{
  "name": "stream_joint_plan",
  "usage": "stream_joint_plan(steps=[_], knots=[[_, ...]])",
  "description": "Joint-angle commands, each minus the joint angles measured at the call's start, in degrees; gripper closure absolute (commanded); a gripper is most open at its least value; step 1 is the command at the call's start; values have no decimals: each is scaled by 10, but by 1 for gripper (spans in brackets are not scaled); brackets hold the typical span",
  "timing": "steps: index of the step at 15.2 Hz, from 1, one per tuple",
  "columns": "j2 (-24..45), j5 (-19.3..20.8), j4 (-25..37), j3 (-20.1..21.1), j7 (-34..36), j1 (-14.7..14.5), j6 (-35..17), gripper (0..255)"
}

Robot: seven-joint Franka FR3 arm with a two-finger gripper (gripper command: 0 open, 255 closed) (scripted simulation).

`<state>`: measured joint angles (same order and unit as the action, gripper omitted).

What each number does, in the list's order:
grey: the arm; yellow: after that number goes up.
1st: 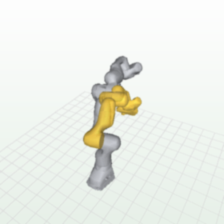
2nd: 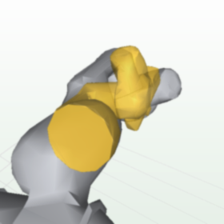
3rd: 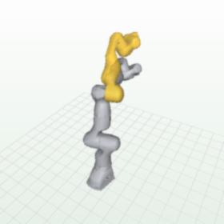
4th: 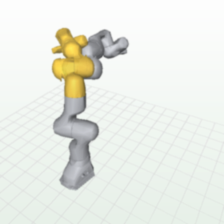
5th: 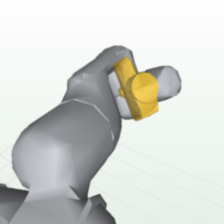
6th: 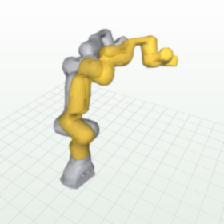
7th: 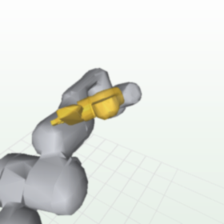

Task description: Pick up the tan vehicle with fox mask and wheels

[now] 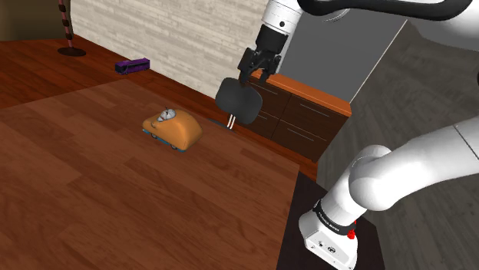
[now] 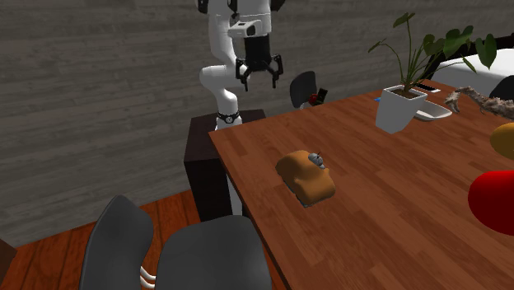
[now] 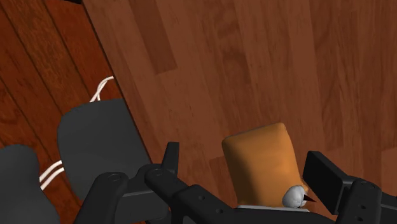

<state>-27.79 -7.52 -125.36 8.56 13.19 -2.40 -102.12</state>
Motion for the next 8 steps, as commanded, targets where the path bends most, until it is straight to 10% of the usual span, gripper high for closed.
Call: stream_joint_plan(steps=[1, 8], knots=[[50, 1, 28, 14, 12, -2, -18, 0], [207, 24, 130, 52, 53, -11, -53, 0]])
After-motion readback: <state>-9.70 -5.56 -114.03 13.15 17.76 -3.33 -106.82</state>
